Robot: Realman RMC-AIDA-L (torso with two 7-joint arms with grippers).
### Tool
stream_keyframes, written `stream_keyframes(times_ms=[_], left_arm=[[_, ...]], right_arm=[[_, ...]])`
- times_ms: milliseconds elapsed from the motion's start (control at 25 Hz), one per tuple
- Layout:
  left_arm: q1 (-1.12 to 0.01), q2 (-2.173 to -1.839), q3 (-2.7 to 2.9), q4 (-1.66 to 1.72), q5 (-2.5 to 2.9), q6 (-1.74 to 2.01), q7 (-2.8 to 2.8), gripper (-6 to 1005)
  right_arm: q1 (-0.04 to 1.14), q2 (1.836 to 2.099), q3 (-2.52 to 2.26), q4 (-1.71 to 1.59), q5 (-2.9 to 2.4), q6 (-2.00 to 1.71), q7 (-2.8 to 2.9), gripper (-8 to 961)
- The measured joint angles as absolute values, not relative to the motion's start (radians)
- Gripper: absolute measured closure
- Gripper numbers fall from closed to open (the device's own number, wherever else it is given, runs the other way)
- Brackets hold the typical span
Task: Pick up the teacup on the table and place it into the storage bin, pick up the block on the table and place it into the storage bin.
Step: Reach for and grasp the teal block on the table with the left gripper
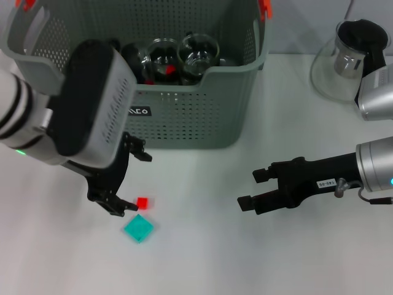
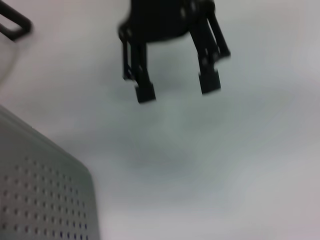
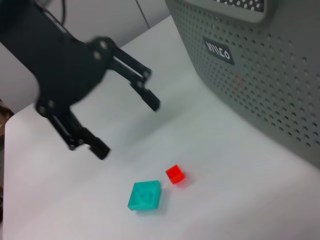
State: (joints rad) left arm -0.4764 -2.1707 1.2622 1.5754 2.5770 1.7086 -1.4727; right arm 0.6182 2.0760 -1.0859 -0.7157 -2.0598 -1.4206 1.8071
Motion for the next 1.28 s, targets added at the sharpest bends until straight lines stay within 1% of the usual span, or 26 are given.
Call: stream_keyframes(times_ms=[200, 680, 1280], left_arm=[[-0.506, -2.170, 1.356, 1.514, 2.682, 1.649, -1.428, 124], [-0.510, -2.173, 1.498, 1.510, 2.838, 1.631, -1.386, 124], [-0.511, -2.178, 1.634, 1.522, 2.854, 1.673, -1.354, 125]], right_arm=[[0.620, 2.083, -1.075, -0.713, -2.056, -1.420, 1.820, 8], [0.619, 2.093, -1.039, -0.701, -2.055, -1.417, 1.832, 9], [0.618, 2.095, -1.034, -0.690, -2.042, -1.413, 1.835, 9]])
